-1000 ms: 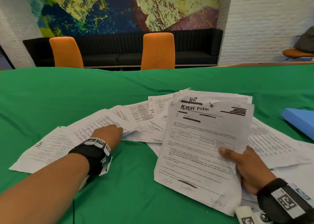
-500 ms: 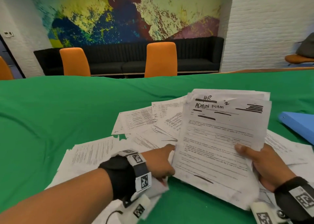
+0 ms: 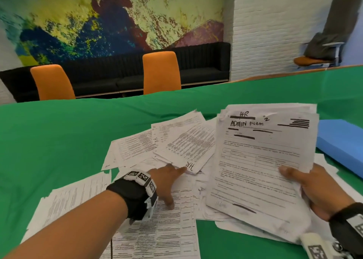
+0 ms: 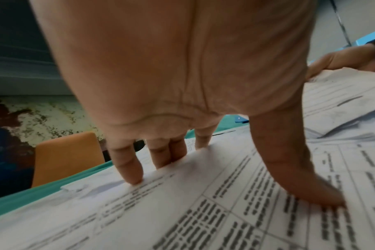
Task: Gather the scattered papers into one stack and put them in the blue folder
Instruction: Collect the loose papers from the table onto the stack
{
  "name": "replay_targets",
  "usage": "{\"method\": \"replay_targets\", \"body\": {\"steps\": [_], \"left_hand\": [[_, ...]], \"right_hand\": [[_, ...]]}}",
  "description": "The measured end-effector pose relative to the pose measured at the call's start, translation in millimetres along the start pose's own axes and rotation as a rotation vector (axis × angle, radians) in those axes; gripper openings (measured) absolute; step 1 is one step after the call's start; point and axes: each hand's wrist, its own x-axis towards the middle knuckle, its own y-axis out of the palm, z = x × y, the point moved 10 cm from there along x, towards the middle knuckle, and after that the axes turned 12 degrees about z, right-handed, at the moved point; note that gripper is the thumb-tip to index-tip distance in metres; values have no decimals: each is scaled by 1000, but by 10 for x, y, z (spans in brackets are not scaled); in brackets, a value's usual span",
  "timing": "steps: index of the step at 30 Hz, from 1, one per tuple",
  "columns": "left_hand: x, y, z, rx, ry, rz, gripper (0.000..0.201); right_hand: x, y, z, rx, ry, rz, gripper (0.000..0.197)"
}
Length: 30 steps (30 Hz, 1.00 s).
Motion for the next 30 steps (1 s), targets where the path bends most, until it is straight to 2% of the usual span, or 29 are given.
{"method": "replay_targets", "body": {"steps": [4,6,8,10,12,15,17,20,23,25,27,29,30], "left_hand": [[40,-73,16,91,-49,-14,121],[30,-113,7,70,-57,-12,108],[-20,-179,-28,64,-50,-38,75],[-110,-350,0,-6,-39,-121,40],[-298,-608,103,-190,-6,-221,22],[-793,-1107,378,-473,56,-452,22],[-1156,-1359,631,-695,125,-590,14],[-1544,-1463,1017,-1025,228,-727,19],[-1637,-1213,1301,-1442,329,-763,33],[-1612,-954,1386,-1605,336,-755,34],[-1526,-591,1480,-1722,256,-755,27],[-1378,-168,1497,-1800,146,-695,25],[-1308,15,1473,-1800,101,-654,28]], "right_hand": [[78,-105,-93,-39,19,-28,34],[92,-116,-113,-37,20,-38,33],[85,-128,-97,-46,15,-49,30],[75,-158,-77,-45,11,-54,29],[76,-189,-47,-39,-10,-47,32],[81,-198,34,4,-50,-39,35],[70,-170,100,24,-69,-41,34],[82,-101,137,34,-82,-33,35],[90,17,178,51,-77,-16,38],[84,119,229,66,-80,-1,43],[61,144,272,92,-105,-5,47],[46,100,339,135,-152,-13,50],[47,121,341,169,-124,-1,56]]}}
